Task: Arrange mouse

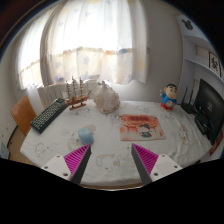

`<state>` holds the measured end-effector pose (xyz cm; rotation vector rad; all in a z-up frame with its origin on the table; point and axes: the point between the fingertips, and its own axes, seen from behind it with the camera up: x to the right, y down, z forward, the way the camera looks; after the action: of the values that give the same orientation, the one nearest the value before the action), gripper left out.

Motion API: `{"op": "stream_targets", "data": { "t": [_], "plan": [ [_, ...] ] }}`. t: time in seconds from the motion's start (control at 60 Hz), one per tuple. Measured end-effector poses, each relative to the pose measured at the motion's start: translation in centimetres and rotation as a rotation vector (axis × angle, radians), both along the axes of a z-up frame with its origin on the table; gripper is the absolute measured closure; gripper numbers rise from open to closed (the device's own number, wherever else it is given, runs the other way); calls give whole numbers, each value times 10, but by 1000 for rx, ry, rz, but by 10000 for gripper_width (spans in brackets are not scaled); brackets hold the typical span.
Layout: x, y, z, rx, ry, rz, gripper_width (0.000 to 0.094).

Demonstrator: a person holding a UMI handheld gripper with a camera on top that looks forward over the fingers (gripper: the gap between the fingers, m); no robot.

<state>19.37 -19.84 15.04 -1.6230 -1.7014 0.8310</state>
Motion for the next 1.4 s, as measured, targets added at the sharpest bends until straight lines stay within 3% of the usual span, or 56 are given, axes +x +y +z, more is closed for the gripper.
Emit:
{"op": "stream_targets", "data": {
  "t": [0.233,0.45,0.867,1.167,1.4],
  "plan": [
    [1,-82,-34,-12,24,51,87],
    [-35,-114,-69,-9,83,64,85],
    [-129,-117,-139,-32,71,18,84],
    [-168,-117,-149,-24,55,67,77],
    [-183,-110,-156,-56,33,35,83]
  ]
}}
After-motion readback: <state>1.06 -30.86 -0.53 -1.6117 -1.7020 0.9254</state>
